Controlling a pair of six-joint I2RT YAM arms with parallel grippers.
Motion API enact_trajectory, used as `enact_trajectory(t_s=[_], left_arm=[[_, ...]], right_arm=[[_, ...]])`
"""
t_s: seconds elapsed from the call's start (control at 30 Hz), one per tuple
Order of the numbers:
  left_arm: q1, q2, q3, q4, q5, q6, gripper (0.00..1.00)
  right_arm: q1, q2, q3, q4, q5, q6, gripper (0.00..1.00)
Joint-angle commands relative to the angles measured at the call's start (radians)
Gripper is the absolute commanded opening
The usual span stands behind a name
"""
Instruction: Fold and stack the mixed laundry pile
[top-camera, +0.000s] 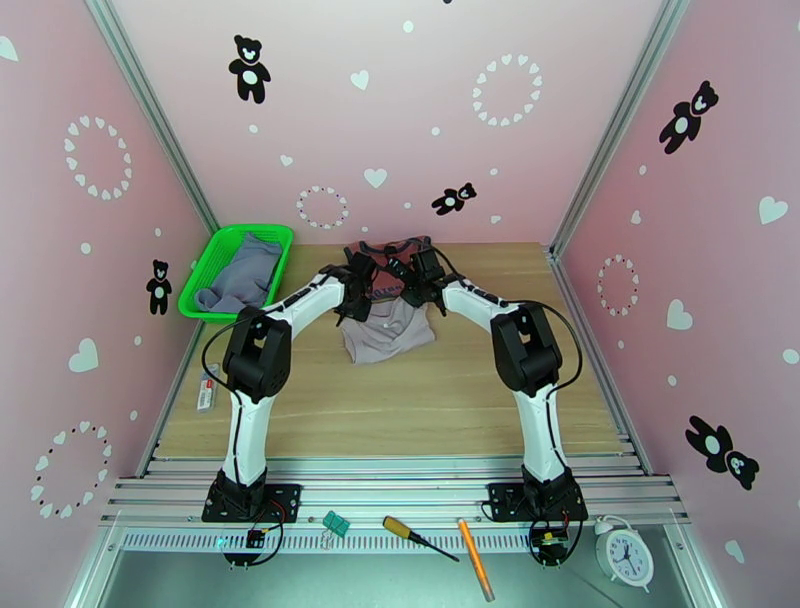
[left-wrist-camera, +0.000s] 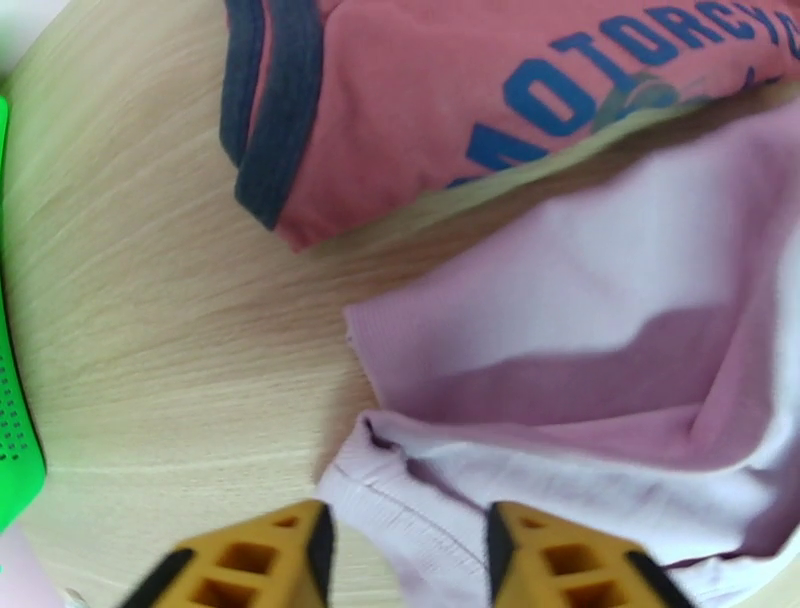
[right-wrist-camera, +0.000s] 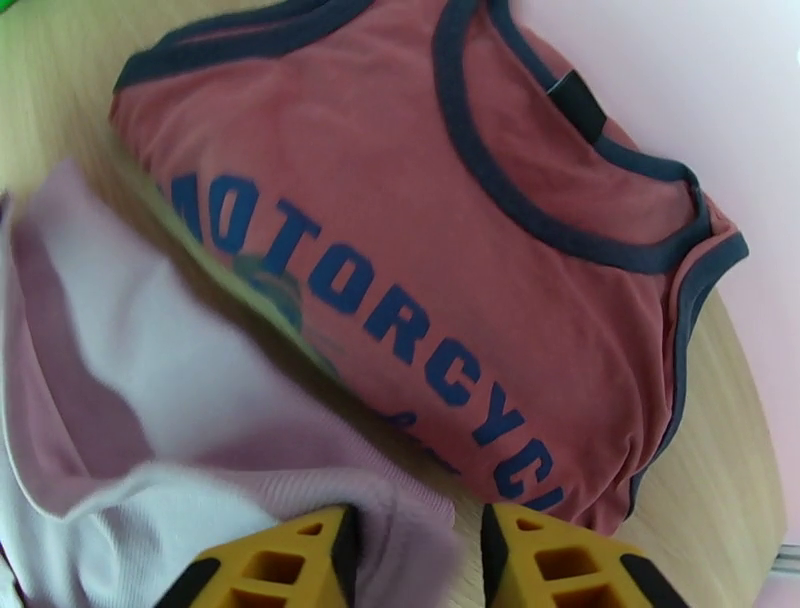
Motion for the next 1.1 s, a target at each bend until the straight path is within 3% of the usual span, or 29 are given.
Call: enact_trajectory(t_s=[0.0,0.2,0.33,0.4,0.5,0.53,0.63,0.67,0.8,0.93,1.0,1.07], left_arm=[[0.014,0.005,0.028,0.0,0.013,0.001,0.55],[0.044,-0.022,0.028,0.008,0.011,0.002,0.57],[0.044,-0.14,-0.042,0.015,0.078,-0.029,0.58],[0.044,-0.217,-0.109,0.023,0.133,-0.066,0.6],[0.044,-0.306,-0.201,0.008,0.229,-0.144,0.69],[0.044,-0.318,-0.225,-0.002,0.273,-0.169,0.7],[0.044,-0.312,-0.289,0.007,0.379,-0.248,0.71],[0.044,-0.303,-0.311,0.026,0.398,-0.275,0.71],[0.044,-0.271,-0.365,0.082,0.381,-0.35,0.71],[0.044,-0.262,-0.391,0.124,0.365,-0.368,0.71],[0.044,-0.261,-0.397,0.139,0.369,-0.369,0.71],[0.045,-0.257,-0.396,0.143,0.372,-0.369,0.71]], right_arm=[[0.003,0.01,0.025,0.018,-0.045,0.119,0.45],[-0.008,-0.091,0.001,0.014,-0.069,0.176,0.46],[-0.045,-0.308,-0.139,0.076,-0.107,0.233,0.46],[-0.069,-0.428,-0.219,0.1,-0.194,0.244,0.48],[-0.08,-0.536,-0.252,-0.013,-0.318,0.263,0.78],[-0.08,-0.529,-0.206,-0.125,-0.385,0.265,0.98],[-0.08,-0.399,-0.024,-0.48,-0.396,0.229,0.99],[-0.078,-0.366,-0.018,-0.512,-0.383,0.212,0.99],[-0.078,-0.35,-0.126,-0.399,-0.256,0.318,0.99],[-0.082,-0.344,-0.134,-0.441,-0.083,0.441,0.99],[-0.082,-0.371,-0.163,-0.414,-0.083,0.506,0.99],[-0.095,-0.419,-0.23,-0.336,-0.208,0.567,0.99]])
